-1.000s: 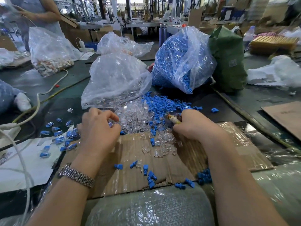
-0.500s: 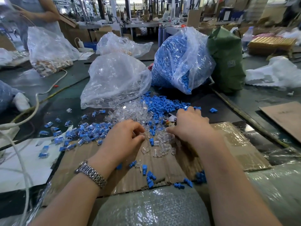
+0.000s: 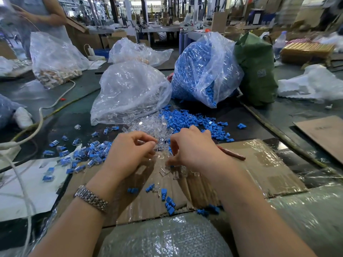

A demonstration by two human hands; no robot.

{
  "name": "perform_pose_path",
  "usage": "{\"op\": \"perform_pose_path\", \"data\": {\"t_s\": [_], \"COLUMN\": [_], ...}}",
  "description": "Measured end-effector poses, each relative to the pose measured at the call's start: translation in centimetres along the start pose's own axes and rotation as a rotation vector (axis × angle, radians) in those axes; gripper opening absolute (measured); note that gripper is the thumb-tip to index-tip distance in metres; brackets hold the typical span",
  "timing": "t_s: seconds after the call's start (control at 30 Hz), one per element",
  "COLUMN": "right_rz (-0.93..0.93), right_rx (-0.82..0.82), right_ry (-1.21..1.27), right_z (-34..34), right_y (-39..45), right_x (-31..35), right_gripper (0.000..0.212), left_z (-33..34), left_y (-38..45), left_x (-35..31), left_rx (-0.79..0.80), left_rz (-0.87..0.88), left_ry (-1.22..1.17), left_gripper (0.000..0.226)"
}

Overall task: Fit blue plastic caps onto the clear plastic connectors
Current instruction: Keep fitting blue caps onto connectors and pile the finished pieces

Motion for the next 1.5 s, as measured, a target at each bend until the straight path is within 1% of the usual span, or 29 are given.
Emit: {"op": "perform_pose_path", "data": {"t_s": [0.13,0.27,0.37,0.43,0.6,0.7,0.77,0.83,0.9,0.97,1.07,1.17,1.2,1.3,1.4,1.43,1.5], "right_rz": [-0.022,-0.035,-0.034,-0.025,-0.040,-0.005,-0.001,0.001,0.011,0.018,0.025,0.012,0.008,0.047,0.087,0.082,0.059], "right_rx": [-0.001,0.037,0.085,0.103,0.098,0.131,0.156,0.159,0.137,0.129,0.132,0.140,0.146,0.141,0.096,0.073,0.035], "right_ry": [0.009,0.046,0.033,0.006,-0.005,0.117,0.150,0.141,0.114,0.087,0.085,0.126,0.128,0.083,-0.041,-0.065,-0.083], "right_z": [0.2,0.0,0.0,0.2,0.3,-0.2,-0.4,-0.5,-0.5,-0.5,-0.8,-1.2,-1.3,-1.5,-1.3,-1.1,-0.6], "right_y": [-0.2,-0.3,-0.3,-0.1,0.1,0.0,-0.2,-0.3,-0.4,-0.4,-0.5,-1.0,-1.2,-1.6,-1.5,-1.3,-1.0], "right_x": [0.1,-0.2,-0.3,-0.3,-0.5,-1.6,-2.0,-1.9,-1.5,-1.2,-1.4,-1.3,-1.2,-0.9,-0.5,-0.3,-0.1], "right_gripper": [0.026,0.025,0.022,0.020,0.013,0.008,0.003,0.010,0.023,0.031,0.029,0.012,0.010,0.021,0.028,0.024,0.010], "left_z": [-0.2,0.2,0.4,0.4,0.4,0.4,0.3,0.2,0.1,0.1,0.0,-0.1,-0.1,-0.2,-0.2,-0.2,-0.2], "left_y": [0.2,0.5,0.6,0.6,0.6,0.7,0.7,0.7,0.7,0.7,0.7,0.7,0.7,0.8,0.8,0.8,0.8], "left_x": [0.7,1.2,1.3,1.3,1.4,1.5,1.6,1.6,1.6,1.6,1.6,1.5,1.5,1.5,1.5,1.5,1.4], "left_rx": [0.040,0.120,0.144,0.145,0.159,0.163,0.153,0.144,0.144,0.150,0.150,0.155,0.156,0.161,0.166,0.166,0.163], "left_rz": [-0.119,-0.192,-0.204,-0.199,-0.199,-0.203,-0.195,-0.182,-0.175,-0.172,-0.153,-0.141,-0.141,-0.141,-0.141,-0.141,-0.145], "left_ry": [-0.338,-0.672,-0.779,-0.796,-0.806,-0.795,-0.795,-0.786,-0.782,-0.780,-0.766,-0.751,-0.744,-0.734,-0.730,-0.727,-0.723], "left_gripper": [0.009,0.020,0.031,0.035,0.026,0.017,0.020,0.025,0.024,0.021,0.021,0.022,0.022,0.022,0.023,0.023,0.022]}}
Point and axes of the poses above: each hand's wrist, its own y-axis towards the middle knuckle, its own z-axis out of the palm, x = y × z, the point moved 4 cm from there along y, towards the middle knuckle, and after that the axes turned 5 degrees about x, right-handed, at the moved point
